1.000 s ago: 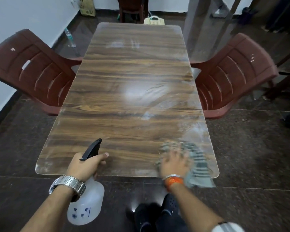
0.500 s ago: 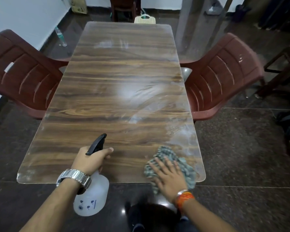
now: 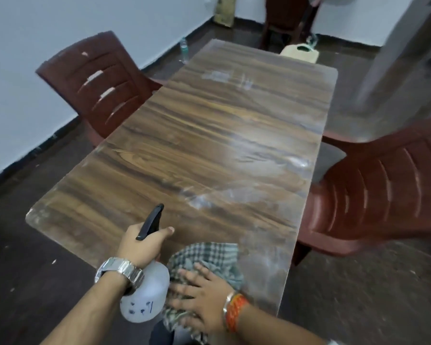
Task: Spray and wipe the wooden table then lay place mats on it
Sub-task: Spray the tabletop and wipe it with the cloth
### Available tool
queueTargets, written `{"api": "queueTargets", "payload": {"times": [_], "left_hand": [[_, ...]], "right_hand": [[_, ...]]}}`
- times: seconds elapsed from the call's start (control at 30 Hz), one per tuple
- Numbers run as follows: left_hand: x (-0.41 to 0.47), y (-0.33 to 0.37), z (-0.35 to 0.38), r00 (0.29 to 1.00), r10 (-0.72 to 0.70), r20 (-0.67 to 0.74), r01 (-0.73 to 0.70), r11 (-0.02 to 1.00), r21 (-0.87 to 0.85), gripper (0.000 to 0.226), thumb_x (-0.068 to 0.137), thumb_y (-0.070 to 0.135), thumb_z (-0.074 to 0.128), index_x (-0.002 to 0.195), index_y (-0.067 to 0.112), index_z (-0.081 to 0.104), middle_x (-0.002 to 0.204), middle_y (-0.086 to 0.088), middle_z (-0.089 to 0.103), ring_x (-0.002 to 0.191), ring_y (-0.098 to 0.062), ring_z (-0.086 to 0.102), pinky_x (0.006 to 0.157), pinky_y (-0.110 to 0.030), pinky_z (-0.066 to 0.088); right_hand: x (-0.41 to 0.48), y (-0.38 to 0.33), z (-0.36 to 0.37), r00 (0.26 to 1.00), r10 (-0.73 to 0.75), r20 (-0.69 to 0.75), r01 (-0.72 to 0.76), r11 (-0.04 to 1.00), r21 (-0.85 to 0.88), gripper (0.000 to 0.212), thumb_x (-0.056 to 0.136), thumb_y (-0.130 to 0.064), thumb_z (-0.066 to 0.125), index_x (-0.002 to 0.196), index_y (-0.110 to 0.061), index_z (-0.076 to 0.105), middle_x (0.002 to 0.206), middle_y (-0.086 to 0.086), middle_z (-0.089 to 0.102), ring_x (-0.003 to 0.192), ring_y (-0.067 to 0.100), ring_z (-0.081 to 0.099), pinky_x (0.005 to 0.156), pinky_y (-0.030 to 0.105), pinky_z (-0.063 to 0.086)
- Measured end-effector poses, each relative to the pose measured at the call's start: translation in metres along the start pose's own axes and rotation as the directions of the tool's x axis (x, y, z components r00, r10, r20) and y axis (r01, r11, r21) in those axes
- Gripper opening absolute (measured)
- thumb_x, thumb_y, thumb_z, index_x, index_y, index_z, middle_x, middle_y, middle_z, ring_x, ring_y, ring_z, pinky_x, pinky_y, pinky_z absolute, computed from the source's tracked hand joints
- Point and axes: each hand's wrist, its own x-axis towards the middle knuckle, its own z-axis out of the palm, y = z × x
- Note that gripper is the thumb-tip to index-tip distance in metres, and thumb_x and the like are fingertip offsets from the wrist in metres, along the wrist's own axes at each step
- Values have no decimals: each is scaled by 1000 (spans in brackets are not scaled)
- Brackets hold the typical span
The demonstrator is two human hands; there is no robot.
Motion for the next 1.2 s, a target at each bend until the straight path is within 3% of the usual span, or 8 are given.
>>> {"api": "queueTargets", "payload": {"times": [0.23, 0.33, 0.43, 0.53, 0.73, 0.9, 1.07, 1.2], "left_hand": [[-43, -24, 34, 977, -183, -109, 166, 975, -150, 40, 85, 24, 76, 66, -8, 63, 53, -21, 56, 47, -23, 50, 57, -32, 39], [-55, -33, 40, 968, -213, -132, 188, 965, -181, 38, 82, 21, 80, 69, -11, 63, 51, -23, 58, 41, -23, 53, 58, -33, 41], [-66, -40, 37, 956, -235, -178, 206, 964, -165, 42, 83, 23, 78, 75, -15, 64, 43, -13, 54, 40, -21, 52, 58, -30, 42], [-78, -44, 37, 947, -220, -232, 188, 970, -153, 41, 84, 26, 76, 71, -10, 65, 41, -9, 54, 38, -20, 54, 57, -28, 44], [-84, -35, 44, 941, -218, -257, 169, 965, -198, 36, 79, 29, 81, 67, -2, 66, 45, -13, 56, 41, -23, 55, 60, -34, 49], [-82, -19, 40, 949, -192, -252, 119, 953, -279, 34, 76, 31, 81, 68, 0, 67, 65, -32, 65, 43, -24, 54, 59, -35, 46], [-86, -23, 40, 947, -145, -288, 61, 957, -283, 34, 81, 23, 81, 74, -7, 64, 57, -27, 59, 42, -22, 51, 54, -29, 44], [-93, -35, 48, 932, -184, -312, 93, 954, -284, 34, 83, 22, 79, 74, -8, 65, 44, -9, 53, 42, -21, 52, 59, -34, 48]], "right_hand": [[75, 116, -39, 964, -262, -42, 261, 965, -21, 51, 93, -47, 48, 142, -34, 42, 154, -6, 33, 144, 29, 21, 115, 57, 8], [90, 196, -65, 993, 92, -72, -97, 993, -74, 59, 90, -66, 19, 146, -48, 25, 157, -17, 19, 146, 35, 3, 106, 71, -7], [77, 273, -89, 752, 659, -35, -654, 751, 84, 60, 89, -72, 13, 145, -53, 9, 158, -22, 0, 143, 40, -18, 99, 78, -9], [70, 287, -97, 603, 791, 102, -789, 571, 228, 63, 88, -73, 14, 146, -53, 1, 158, -20, -9, 144, 37, -16, 103, 75, -6], [68, 124, -47, 990, 144, 6, -143, 989, -24, 62, 86, -64, 23, 144, -43, 33, 155, -8, 29, 144, 42, 3, 106, 72, -3], [46, 113, -39, 945, -323, 41, 326, 943, -75, 58, 89, -56, 34, 143, -36, 34, 152, -6, 35, 144, 36, 19, 112, 60, 8], [56, 260, -73, 835, 545, -75, -532, 834, 147, 66, 91, -67, 11, 148, -38, 28, 158, -5, 23, 143, 37, 16, 114, 55, 8], [54, 221, -68, 790, 610, -60, -600, 789, 130, 60, 92, -58, 24, 149, -38, 24, 159, -6, 19, 144, 40, 10, 114, 60, 5]]}}
